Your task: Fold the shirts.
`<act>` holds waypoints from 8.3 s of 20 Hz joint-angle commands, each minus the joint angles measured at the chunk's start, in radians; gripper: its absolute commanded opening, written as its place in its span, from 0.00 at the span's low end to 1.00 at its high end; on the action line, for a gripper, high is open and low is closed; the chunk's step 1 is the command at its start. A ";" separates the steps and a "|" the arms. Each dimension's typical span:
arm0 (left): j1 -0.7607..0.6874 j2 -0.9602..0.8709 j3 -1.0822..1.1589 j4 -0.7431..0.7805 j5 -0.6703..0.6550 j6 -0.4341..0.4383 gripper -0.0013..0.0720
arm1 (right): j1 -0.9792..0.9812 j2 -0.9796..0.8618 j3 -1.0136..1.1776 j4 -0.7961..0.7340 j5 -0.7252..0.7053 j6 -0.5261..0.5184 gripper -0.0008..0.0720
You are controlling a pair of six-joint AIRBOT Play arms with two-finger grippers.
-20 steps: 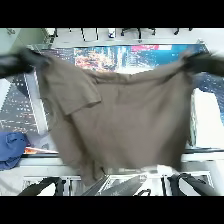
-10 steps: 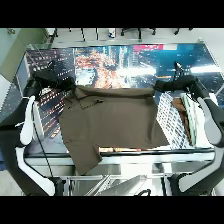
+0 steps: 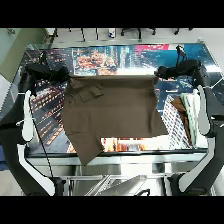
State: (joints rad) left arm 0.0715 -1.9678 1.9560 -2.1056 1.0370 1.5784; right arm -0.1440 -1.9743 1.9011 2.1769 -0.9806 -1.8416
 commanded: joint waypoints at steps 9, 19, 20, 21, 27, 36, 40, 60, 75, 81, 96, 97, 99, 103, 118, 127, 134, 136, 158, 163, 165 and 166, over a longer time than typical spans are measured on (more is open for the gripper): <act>-0.021 0.166 -0.366 0.176 0.121 -0.007 0.05 | 0.114 0.159 -0.422 -0.314 0.120 0.250 0.05; -0.020 0.170 -0.392 0.124 0.040 -0.007 0.66 | 0.125 0.172 -0.443 -0.235 0.149 0.285 0.58; -0.020 0.171 -0.369 0.106 0.056 -0.008 0.96 | 0.118 0.187 -0.423 -0.235 0.109 0.276 0.58; -0.020 0.171 -0.334 0.105 0.090 -0.008 0.97 | 0.109 0.211 -0.404 -0.237 0.070 0.267 0.58; 0.020 0.172 0.002 0.106 0.480 -0.009 0.97 | -0.080 0.389 -0.376 -0.239 -0.256 0.171 0.58; 0.053 0.544 -0.726 0.123 0.523 -0.027 0.97 | -0.222 0.413 -0.840 -0.184 -0.274 -0.084 0.56; 0.054 0.677 -1.106 0.119 0.431 -0.027 0.96 | -0.221 0.349 -0.856 -0.056 -0.280 -0.169 0.55; -0.049 0.645 -1.208 -0.109 0.006 0.048 0.05 | -0.158 0.296 -0.854 0.025 -0.393 -0.268 0.05; -0.050 0.923 -1.080 0.298 0.326 -0.096 0.05 | -0.245 0.554 -0.954 -0.126 -0.325 -0.058 0.05; -0.050 0.679 -0.721 0.275 0.229 -0.095 0.05 | -0.125 0.547 -0.804 0.035 -0.090 -0.100 0.05; -0.101 0.020 -0.184 0.132 0.116 -0.068 0.97 | -0.045 0.299 -0.609 0.031 0.034 -0.092 0.72; -0.101 0.016 -0.156 0.092 0.118 -0.068 0.97 | -0.068 0.293 -0.577 0.031 0.005 -0.082 0.82; -0.100 0.016 -0.085 0.042 0.147 -0.069 0.97 | -0.114 0.251 -0.498 0.031 -0.098 -0.049 0.85; -0.090 0.016 0.092 0.041 0.334 -0.069 0.97 | -0.151 0.127 -0.407 0.031 -0.286 -0.042 0.85; -0.167 0.255 -0.076 -0.016 0.239 -0.068 0.05 | -0.042 0.068 -0.349 0.098 -0.340 -0.121 0.05; -0.612 -0.091 -0.075 -0.019 0.022 -0.057 0.05 | -0.049 0.380 -0.211 0.119 -0.543 -0.095 0.05; -0.718 -0.260 0.114 -0.032 0.037 -0.095 0.05 | -0.049 0.460 -0.154 0.136 -0.616 -0.054 0.05; -0.682 -0.203 0.109 -0.093 0.051 -0.094 0.05 | -0.048 0.460 -0.153 0.136 -0.616 -0.053 0.05; 0.158 1.096 -0.309 -0.114 0.311 0.126 0.05 | 0.750 0.103 -0.124 0.011 0.390 0.108 0.85; 0.164 1.148 -0.442 -0.116 0.245 0.143 0.05 | 0.361 0.223 -0.126 -0.122 -0.149 0.287 0.85; 0.164 1.147 -0.442 -0.116 0.246 0.143 0.05 | 0.269 0.195 -0.153 -0.070 -0.278 0.283 0.85; 0.164 1.147 -0.442 -0.116 0.245 0.143 0.05 | 0.246 0.171 -0.175 -0.036 -0.301 0.267 0.85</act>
State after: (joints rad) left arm 0.2317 -0.8330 1.5402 -2.2200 1.3003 1.7149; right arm 0.2306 -1.7851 1.7565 2.1067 -1.0550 -1.5890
